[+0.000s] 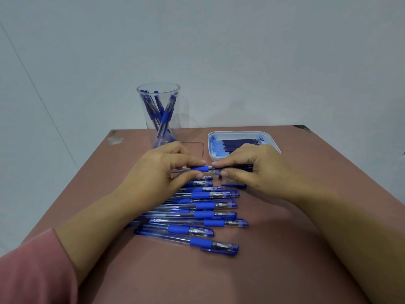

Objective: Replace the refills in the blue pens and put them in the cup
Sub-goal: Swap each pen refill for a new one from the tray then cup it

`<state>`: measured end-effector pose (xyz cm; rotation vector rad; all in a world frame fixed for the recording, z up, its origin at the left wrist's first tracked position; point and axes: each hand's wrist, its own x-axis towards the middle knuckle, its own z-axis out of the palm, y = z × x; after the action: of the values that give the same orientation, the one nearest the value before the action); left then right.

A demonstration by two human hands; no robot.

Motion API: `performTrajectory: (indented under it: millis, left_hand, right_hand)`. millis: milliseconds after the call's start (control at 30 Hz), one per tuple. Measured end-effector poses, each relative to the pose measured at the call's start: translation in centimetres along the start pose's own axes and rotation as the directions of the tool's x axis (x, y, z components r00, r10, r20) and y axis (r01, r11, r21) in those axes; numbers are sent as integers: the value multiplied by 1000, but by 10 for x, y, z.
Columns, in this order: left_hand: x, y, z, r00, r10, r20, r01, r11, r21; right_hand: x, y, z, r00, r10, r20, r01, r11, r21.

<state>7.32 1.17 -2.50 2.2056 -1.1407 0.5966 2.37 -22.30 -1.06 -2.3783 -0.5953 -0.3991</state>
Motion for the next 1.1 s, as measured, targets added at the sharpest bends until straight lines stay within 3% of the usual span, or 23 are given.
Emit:
performTrajectory:
  millis: [200,367,567,833,1100]
  left_hand:
    - [0,-9,-2,998,-55,-37,55,998,-13]
    - [2,-13,-4,994,-95,-60,94,996,-11]
    - [2,-12,-3,995,-92,-40,92,996,-4]
    - [2,-10,-4,996,-81,-40,81,997,-8]
    - [1,-11,-5,996,-65,-54,65,998,-4]
  right_hand:
    - [-9,12,-18,993,95,-72,-90,993,72]
    - [-7,24,-27,980,146,-133,-151,988,-26]
    - [-6,34,-25,979,204,6,-201,966,-163]
    - [-2,46,-21,980,191,62,-155,917,-369]
    - [8,31,-44,970,226,-88,-241,940,-241]
